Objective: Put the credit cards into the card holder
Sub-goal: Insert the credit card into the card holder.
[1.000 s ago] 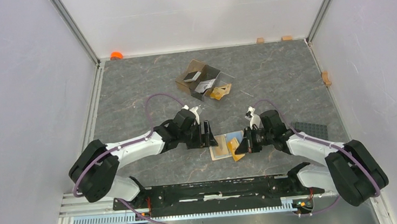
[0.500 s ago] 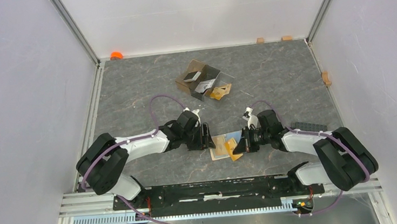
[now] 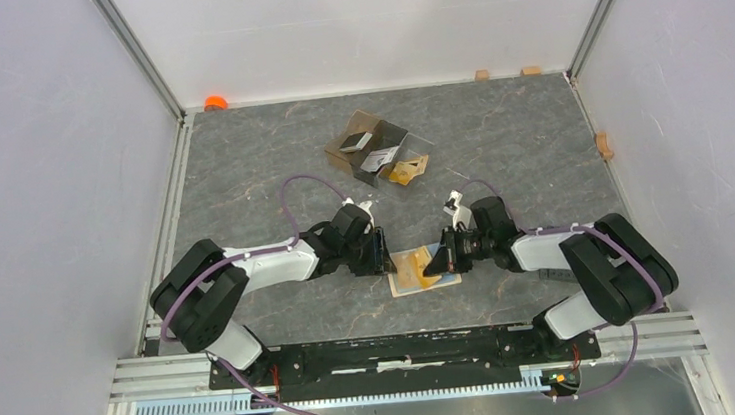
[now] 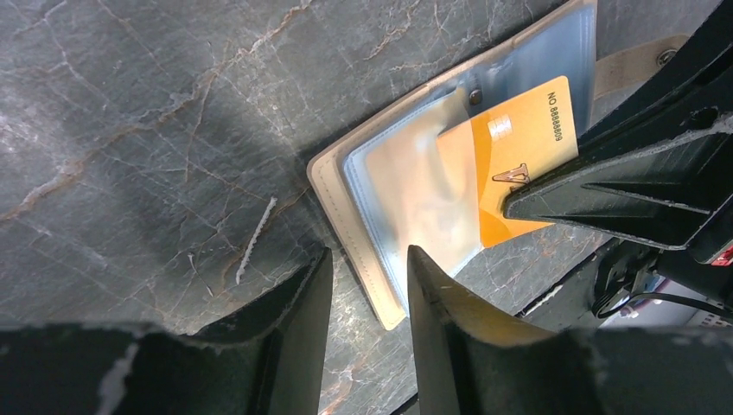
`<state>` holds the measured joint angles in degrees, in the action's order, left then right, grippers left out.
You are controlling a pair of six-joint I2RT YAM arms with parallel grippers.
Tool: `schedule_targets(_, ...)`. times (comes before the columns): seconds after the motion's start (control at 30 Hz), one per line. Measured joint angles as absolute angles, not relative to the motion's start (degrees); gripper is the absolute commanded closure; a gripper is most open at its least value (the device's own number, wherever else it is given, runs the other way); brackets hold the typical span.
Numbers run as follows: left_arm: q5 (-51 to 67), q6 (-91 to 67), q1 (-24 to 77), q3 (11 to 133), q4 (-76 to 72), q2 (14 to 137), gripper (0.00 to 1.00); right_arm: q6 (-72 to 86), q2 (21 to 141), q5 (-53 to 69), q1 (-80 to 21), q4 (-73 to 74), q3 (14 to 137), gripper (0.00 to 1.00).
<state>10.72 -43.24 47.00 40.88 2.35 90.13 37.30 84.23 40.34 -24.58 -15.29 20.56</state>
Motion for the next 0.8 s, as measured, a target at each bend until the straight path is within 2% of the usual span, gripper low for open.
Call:
schedule_targets(0.2,10.6,-43.0,47.0,40.9,2.4,90.2,0.57,38.2,86.4,40.5,-24.6,-18.7,20.8,1.0)
schedule_targets(0.33,10.4,-42.7,47.0,40.9,2.6,90.2,0.66,39.4,86.8,40.3,-24.6,-21.6,19.9,1.0)
schedule_targets(0.5,9.8,-42.3,47.0,40.9,3.0,90.3,0.7,40.7,86.8,39.8,-24.6,-24.2,18.7,1.0)
schedule_targets(0.8,9.6,-42.3,47.0,40.9,3.1,90.5,0.72,41.9,86.2,38.0,-24.6,-24.7,18.4,1.0)
